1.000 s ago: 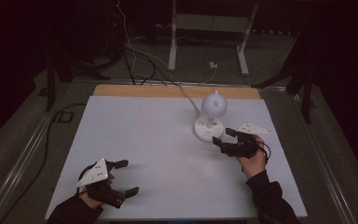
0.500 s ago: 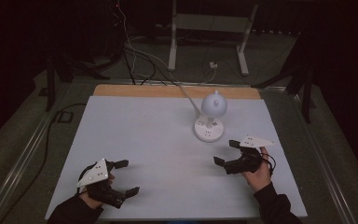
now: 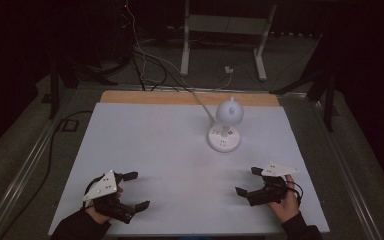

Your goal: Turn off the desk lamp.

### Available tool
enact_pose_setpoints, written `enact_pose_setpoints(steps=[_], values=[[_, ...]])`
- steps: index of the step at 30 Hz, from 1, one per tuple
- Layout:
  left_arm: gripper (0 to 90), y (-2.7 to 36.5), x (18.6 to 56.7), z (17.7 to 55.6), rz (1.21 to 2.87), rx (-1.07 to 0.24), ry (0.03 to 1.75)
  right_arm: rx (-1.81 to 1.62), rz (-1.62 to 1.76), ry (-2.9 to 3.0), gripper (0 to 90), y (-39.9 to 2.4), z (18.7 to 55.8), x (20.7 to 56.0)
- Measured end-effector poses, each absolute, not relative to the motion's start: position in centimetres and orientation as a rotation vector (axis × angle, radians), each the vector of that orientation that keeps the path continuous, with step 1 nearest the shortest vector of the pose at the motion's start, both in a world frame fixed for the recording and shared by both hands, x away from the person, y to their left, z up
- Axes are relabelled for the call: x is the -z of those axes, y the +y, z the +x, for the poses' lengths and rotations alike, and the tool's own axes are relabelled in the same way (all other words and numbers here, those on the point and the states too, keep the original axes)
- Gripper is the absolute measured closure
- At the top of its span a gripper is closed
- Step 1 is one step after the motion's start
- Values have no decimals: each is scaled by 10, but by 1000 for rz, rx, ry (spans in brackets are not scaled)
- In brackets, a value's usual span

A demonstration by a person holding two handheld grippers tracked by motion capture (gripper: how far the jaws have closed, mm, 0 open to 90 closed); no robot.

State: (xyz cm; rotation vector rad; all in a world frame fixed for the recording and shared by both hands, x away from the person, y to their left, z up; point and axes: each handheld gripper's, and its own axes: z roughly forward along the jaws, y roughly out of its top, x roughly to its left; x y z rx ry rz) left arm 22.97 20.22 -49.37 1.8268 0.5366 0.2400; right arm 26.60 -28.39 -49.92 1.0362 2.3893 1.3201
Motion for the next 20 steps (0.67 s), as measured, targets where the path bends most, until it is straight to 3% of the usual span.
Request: enact_pose_setpoints(steps=[8,20], values=[[4,202,494,230,1830,-237,536,-1265,1043,2382,0,-303,253,507],[3,202,495,230,1834,-238,536,-1227,941,2452,0,-296,258,512]])
